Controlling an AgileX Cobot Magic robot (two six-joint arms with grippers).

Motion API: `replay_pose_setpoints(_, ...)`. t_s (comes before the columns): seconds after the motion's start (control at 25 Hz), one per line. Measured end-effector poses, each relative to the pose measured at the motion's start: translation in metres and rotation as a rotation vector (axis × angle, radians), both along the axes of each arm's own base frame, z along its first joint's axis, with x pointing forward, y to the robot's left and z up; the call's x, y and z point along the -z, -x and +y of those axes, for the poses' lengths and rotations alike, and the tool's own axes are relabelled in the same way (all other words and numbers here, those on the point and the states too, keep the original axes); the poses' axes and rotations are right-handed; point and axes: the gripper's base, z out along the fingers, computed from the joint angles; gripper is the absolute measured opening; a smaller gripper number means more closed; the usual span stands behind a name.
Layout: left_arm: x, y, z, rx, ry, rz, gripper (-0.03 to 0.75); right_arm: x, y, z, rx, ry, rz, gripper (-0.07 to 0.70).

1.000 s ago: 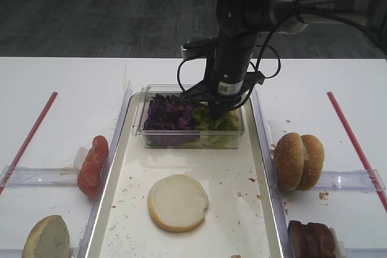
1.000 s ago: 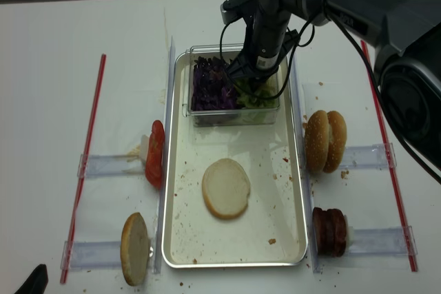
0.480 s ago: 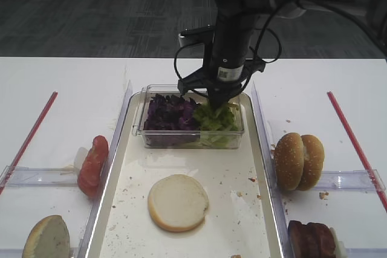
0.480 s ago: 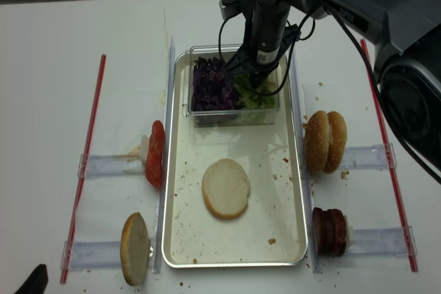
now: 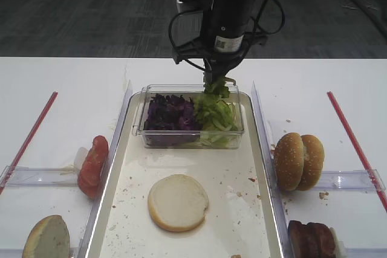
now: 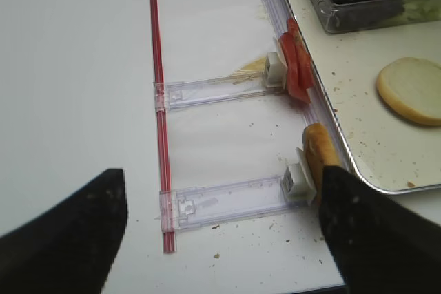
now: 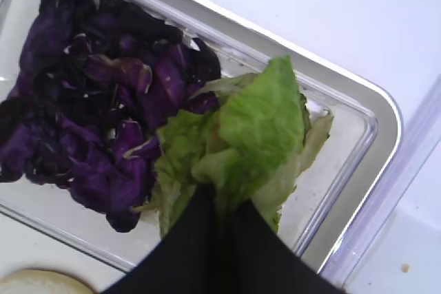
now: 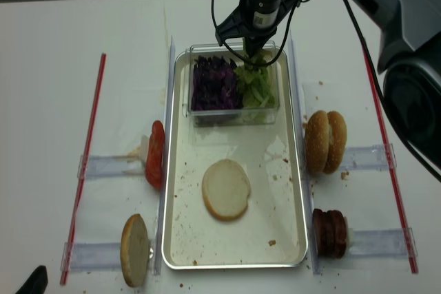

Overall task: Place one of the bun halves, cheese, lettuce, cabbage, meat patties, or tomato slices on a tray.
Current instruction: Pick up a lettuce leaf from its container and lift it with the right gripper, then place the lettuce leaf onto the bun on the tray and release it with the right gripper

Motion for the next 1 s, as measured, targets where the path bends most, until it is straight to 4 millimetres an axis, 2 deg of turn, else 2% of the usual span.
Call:
replay_pose_setpoints(0.24,0.000,0.000,0.000,0.000,0.000,0.000,0.562,-0.028,0.010,0.001,0.023,-0.034,-0.037,0.071)
replay_pose_setpoints(0.72,0.000,0.000,0.000,0.000,0.000,0.000,0.562,-0.033,0.026,0.024,-0.022,-0.044,-0.037,0.071)
replay_pose_setpoints(1.0,0.000,0.000,0.000,0.000,0.000,0.000,0.562,-0.063,0.040,0.027,-0.030,-0.082,-0.090,0.071)
